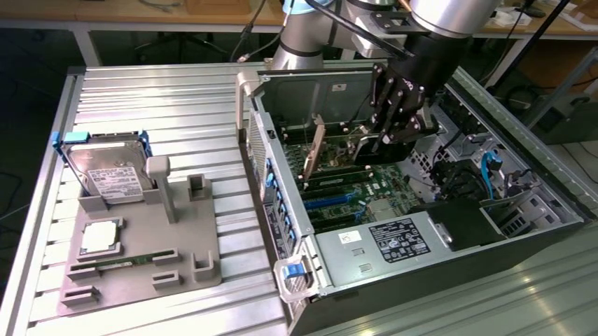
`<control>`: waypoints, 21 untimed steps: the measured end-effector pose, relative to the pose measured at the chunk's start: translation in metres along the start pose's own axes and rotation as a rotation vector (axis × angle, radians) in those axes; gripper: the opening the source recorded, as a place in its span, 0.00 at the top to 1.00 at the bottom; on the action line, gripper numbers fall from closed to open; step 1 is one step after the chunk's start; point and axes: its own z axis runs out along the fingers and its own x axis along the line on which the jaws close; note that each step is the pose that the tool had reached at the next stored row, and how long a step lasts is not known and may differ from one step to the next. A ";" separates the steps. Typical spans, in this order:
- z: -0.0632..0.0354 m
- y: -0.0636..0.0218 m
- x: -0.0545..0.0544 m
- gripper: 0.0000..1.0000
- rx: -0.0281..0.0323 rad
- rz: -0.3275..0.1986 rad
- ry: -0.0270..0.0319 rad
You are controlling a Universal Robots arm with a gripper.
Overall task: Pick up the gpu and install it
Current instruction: 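Insert the gpu into the slot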
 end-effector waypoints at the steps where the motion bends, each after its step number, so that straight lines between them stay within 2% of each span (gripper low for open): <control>1: 0.0000 0.0000 0.000 0.73 0.0000 0.000 0.0000; 11: 0.0015 0.0002 0.000 0.73 0.0001 0.000 -0.0006; 17: 0.0172 0.0010 0.000 0.73 -0.0001 0.000 -0.0003; 21: 0.0253 0.0060 0.001 0.73 0.0000 0.000 -0.0003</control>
